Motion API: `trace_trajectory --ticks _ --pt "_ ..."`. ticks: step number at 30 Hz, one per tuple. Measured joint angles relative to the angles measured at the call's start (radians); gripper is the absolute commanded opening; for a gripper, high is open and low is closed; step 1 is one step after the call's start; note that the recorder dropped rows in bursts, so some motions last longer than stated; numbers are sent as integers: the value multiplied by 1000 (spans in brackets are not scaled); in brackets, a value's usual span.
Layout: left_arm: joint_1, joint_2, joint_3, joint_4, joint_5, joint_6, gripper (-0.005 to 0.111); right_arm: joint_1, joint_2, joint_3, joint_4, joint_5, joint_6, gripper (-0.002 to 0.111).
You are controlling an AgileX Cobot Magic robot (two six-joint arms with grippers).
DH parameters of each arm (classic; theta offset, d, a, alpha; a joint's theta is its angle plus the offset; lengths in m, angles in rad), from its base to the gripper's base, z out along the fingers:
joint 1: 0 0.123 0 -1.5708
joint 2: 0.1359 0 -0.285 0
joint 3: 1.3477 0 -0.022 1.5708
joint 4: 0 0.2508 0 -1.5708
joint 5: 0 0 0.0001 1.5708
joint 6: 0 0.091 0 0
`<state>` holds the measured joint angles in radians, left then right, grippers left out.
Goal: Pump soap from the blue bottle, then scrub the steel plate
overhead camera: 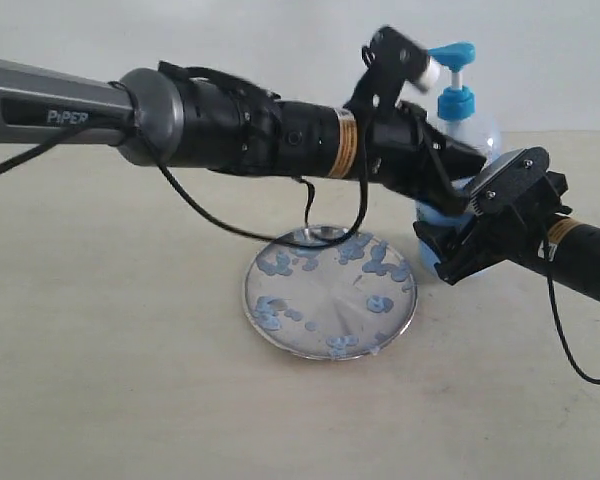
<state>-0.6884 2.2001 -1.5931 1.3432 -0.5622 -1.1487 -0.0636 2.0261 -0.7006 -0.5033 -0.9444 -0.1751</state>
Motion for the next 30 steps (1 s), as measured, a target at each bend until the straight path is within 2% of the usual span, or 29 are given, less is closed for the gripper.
trace_trajectory --ticks 3,7,9,12,16,20,22,24,28,30 --pt "0 -9 2 -40 18 57 4 4 0 0 -14 -7 -2 0" --pt "2 -98 -16 -171 48 143 4 4 0 0 -28 -14 4 0" --pt "4 -135 -21 -183 40 157 4 4 0 0 -28 -10 15 0" --pt "4 -180 -21 -172 -17 148 4 4 0 0 -22 -2 29 0" --pt "4 -206 -17 -84 -74 55 4 4 0 0 -20 0 50 0" --pt "4 -242 53 -47 -14 21 4 4 0 2 28 8 80 1" --pt "4 -266 111 -104 80 91 4 6 0 2 78 16 90 10" --pt "4 -297 176 -254 161 227 4 10 5 3 141 16 94 26" --pt "4 -419 358 -689 191 653 4 10 6 3 206 20 99 80" --pt "4 -494 445 -888 189 869 4 10 6 3 208 22 99 101"
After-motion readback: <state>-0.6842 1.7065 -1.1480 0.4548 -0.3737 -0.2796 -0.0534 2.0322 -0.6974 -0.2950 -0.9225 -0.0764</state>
